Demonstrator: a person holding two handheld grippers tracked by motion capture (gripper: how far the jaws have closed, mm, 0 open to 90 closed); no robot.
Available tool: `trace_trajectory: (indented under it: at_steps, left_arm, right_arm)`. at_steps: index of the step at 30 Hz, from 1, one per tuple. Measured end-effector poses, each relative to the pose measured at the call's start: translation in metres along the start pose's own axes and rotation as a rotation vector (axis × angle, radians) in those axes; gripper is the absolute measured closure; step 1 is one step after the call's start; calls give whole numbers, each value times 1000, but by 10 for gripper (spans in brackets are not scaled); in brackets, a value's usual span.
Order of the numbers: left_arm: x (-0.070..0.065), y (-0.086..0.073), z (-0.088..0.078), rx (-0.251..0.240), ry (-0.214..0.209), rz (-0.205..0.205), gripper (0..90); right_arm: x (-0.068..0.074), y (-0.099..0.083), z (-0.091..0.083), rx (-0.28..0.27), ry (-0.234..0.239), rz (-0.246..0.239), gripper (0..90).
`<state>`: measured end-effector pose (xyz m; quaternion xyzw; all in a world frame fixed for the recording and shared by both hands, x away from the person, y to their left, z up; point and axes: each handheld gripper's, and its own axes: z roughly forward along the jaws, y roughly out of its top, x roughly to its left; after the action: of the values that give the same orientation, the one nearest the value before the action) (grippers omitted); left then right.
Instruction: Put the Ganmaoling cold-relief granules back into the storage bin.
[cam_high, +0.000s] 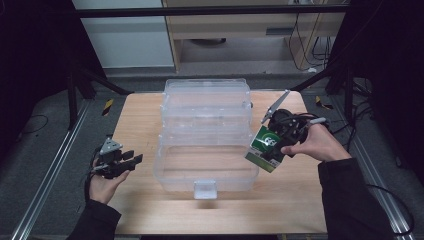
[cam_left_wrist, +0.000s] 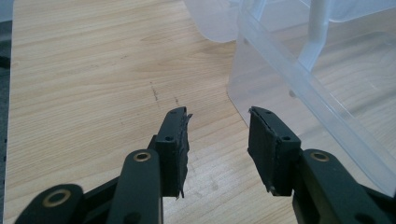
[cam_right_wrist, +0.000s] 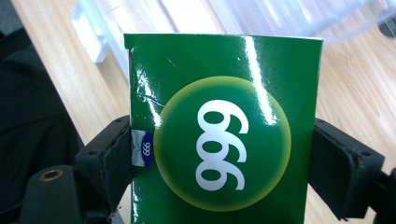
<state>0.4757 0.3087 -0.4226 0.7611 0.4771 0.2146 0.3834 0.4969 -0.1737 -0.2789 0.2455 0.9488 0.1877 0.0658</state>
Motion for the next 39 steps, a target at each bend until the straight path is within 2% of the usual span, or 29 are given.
trace_trajectory:
  at_steps: [7,10,21,29,35,39]
  left_arm:
    - [0,0,0,-1,1,-1,569]
    - [0,0,0,-2,0,-1,569]
    - [1,0,1,1,-2,-2,569]
    - [1,-1,2,4,-1,-1,569]
    - [1,-1,3,7,0,-1,569]
    - [1,-2,4,11,-1,2,570]
  right_arm:
    - [3,13,4,5,44,-75,173]
    - [2,18,5,-10,68,-99,173]
    - [3,37,19,18,115,-230,175]
    - [9,49,29,24,166,-353,176]
    - [11,52,42,71,178,-407,177]
    - [11,52,49,80,176,-434,177]
